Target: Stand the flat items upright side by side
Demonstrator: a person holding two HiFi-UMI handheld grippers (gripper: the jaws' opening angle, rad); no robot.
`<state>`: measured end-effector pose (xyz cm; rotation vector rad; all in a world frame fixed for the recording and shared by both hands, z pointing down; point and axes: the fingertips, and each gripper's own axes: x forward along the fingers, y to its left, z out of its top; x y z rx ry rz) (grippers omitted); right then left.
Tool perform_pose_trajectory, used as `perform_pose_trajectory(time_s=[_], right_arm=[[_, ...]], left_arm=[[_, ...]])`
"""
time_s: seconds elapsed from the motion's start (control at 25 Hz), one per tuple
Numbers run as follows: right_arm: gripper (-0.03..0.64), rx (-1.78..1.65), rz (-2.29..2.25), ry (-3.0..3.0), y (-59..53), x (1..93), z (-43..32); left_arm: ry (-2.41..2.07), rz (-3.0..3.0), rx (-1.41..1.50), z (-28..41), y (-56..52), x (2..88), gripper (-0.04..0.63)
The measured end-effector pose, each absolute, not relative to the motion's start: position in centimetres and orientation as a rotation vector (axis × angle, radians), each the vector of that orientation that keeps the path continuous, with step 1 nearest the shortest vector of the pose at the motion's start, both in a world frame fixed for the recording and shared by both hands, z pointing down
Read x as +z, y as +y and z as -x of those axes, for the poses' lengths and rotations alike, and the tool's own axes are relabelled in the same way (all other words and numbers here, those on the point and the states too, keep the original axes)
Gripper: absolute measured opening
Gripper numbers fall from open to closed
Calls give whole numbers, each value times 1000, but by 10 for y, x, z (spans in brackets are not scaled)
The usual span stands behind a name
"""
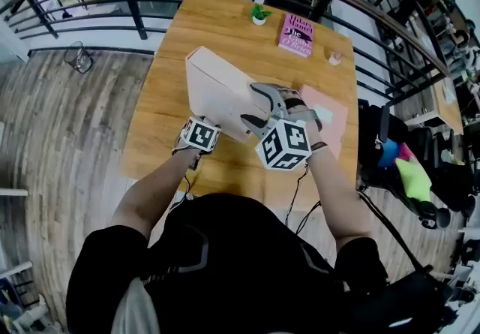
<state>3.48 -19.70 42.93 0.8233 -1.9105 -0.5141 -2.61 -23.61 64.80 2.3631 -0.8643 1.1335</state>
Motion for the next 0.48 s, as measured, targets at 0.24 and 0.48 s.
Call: perform_pose_trajectory(time_s=[0.24,0.48], right_arm=[[337,-518,-844,-1896,-213,429,-25],[335,-532,-852,-2005,-216,421,-7]], left_arm=[[-1075,-2328,858,56,-255,589,255],[-1192,-2419,733,65,-264,527,247]])
